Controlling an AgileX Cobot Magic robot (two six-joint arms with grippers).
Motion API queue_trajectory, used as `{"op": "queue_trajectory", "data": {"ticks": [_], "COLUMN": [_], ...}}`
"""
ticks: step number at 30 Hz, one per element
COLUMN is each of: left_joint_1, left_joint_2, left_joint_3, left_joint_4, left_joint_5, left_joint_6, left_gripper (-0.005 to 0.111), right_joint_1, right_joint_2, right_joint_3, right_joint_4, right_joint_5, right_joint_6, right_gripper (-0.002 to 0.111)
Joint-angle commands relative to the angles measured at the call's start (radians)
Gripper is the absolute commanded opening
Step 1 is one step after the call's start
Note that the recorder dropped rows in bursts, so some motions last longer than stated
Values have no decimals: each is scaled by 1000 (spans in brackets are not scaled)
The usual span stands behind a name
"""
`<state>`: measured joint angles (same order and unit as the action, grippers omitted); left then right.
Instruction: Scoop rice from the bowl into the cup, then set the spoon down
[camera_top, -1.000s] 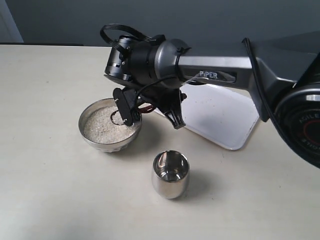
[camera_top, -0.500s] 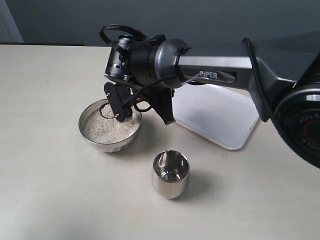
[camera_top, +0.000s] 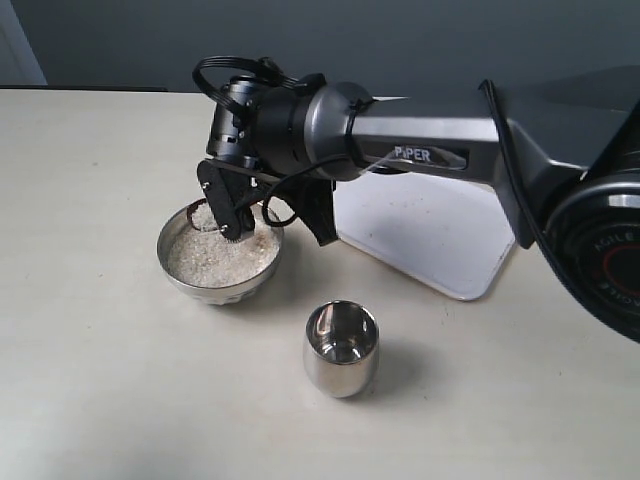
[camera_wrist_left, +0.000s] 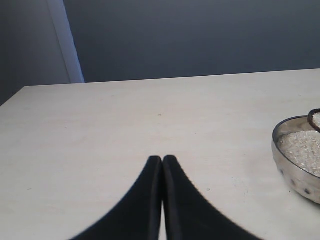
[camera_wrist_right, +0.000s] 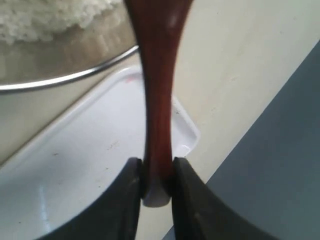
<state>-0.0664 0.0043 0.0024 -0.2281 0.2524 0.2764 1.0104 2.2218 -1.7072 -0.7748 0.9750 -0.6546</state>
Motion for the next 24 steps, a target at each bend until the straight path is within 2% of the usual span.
{"op": "queue_trajectory", "data": {"ticks": [1,5,14,24], "left_joint_1": [4,4,4,4], "left_joint_2": [-4,-4,-4,-4], "left_joint_3": [-2,-2,-2,-2], "left_joint_4": [4,4,4,4], "left_joint_5": [-12,-12,-12,-12], "left_joint_6": [-5,-5,-5,-5], "left_gripper": [1,1,1,1], "right_joint_1": [1,1,1,8], "right_joint_2": [-1,-1,-1,-1], "right_joint_3": [0,0,0,0], "right_joint_4": [-10,-1,7,103], "right_joint_5": [46,55,220,227], "right_joint_6": [6,6,6,-51], "right_gripper": [0,0,0,0]}}
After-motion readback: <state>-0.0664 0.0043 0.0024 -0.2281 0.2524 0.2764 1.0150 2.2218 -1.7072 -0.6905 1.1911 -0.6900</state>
